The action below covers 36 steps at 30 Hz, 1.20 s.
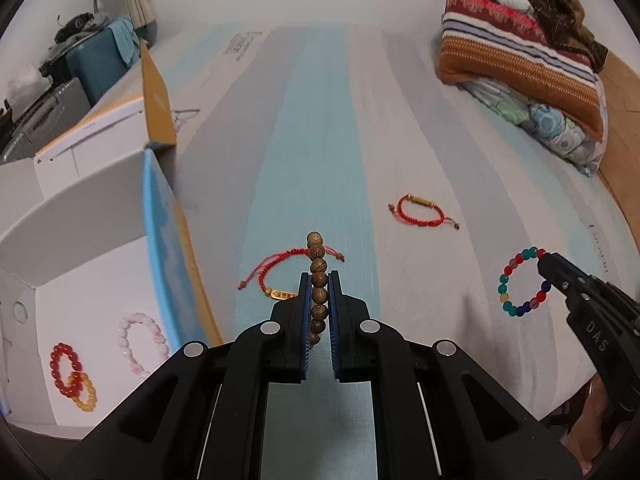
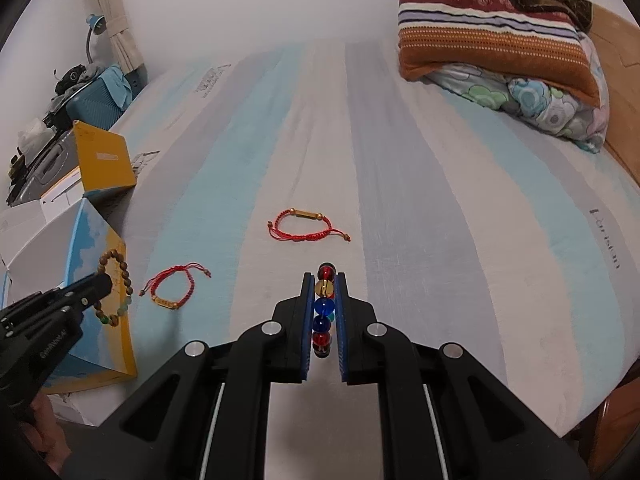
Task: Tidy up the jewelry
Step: 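Carry the wooden and multicolour bracelets with both tools over the white box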
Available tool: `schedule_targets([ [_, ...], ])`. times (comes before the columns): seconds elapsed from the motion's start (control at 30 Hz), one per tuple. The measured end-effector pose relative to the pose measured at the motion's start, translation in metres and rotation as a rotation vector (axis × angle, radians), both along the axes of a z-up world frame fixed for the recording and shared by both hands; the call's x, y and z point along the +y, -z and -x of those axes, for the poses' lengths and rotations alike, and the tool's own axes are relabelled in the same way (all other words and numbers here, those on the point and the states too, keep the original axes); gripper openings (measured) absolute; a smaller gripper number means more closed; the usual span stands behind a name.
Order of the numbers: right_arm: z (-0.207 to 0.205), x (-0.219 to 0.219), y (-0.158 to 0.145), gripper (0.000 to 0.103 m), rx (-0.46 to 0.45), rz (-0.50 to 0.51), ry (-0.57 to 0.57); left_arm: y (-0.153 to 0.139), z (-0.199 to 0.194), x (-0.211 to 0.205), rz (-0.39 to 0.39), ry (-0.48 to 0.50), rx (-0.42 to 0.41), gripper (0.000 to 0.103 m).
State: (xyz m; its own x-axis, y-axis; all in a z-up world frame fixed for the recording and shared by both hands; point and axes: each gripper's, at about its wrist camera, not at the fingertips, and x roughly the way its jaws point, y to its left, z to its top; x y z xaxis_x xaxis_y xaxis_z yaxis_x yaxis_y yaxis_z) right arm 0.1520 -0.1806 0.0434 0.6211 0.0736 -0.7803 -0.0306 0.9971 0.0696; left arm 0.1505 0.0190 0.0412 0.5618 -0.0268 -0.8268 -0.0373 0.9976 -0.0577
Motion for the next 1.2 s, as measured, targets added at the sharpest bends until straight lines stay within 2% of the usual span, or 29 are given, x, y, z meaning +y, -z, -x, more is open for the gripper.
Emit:
schedule_targets([
  [0.17,0.004,0.011,-0.013,0.009,-0.021,0.000,-0.013,-0.018,0.010,0.014,0.003,-0.011,-0.038,0.007],
  [0.47,0.012,0.049,-0.035,0.009,-0.065,-0.014,-0.058,-0.042,0.034,0.066,0.015,-0.064,-0.092,0.007],
  [1.2,0.044,0.229,-0.075,0.009,-0.157,-0.034,-0.316,-0.041,0.093,0.229,0.002,-0.305,-0.076,0.007],
])
